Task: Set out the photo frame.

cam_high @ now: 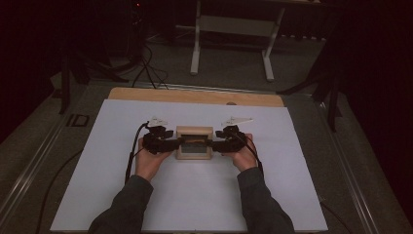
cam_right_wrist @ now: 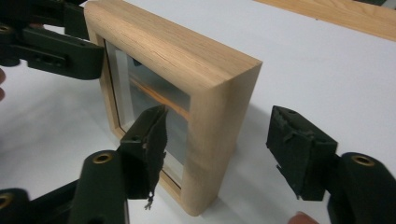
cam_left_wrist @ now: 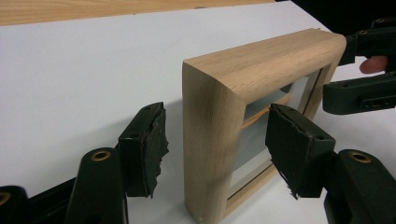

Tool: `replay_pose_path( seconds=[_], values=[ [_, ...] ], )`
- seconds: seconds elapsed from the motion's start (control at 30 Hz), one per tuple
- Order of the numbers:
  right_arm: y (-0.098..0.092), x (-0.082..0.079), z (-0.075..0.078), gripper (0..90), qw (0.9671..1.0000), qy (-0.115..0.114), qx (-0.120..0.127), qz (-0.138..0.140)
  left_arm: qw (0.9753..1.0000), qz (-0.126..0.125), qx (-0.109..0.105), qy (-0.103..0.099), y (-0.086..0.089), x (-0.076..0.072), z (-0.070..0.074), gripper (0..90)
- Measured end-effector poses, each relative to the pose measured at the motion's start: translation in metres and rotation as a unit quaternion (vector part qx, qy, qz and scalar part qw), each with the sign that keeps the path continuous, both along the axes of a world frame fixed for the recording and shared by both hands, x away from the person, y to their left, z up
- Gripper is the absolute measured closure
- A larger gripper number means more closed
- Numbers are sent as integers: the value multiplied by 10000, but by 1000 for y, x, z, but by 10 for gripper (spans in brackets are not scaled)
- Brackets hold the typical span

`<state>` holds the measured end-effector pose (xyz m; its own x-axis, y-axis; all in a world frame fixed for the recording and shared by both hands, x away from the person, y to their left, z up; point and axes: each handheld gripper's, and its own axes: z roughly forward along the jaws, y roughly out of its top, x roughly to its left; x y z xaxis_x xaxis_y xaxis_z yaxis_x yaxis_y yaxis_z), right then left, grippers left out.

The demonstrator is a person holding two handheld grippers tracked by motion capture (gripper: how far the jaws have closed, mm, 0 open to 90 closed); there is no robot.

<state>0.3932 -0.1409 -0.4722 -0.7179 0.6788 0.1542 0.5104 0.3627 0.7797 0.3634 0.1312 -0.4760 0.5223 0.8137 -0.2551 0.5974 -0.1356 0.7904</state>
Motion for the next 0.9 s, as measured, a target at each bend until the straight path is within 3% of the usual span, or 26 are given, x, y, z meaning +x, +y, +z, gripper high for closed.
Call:
replay_pose_path(
  seconds=[0.37,0.63,0.77,0.9],
  values=[
    [-9,-9,7,329,9999,-110,-5,-59,10000,-36,-68,-31,16,-14,7,368],
    [-24,-21,13,321,9997,-195,-34,-122,10000,-26,-4,-86,38,-33,10,368],
    [-30,-28,13,320,9996,-217,-54,-147,9999,31,118,-59,46,-39,6,367],
    [-45,-39,7,312,9994,-229,-108,-242,9990,188,398,-56,55,-47,0,359]
  ],
)
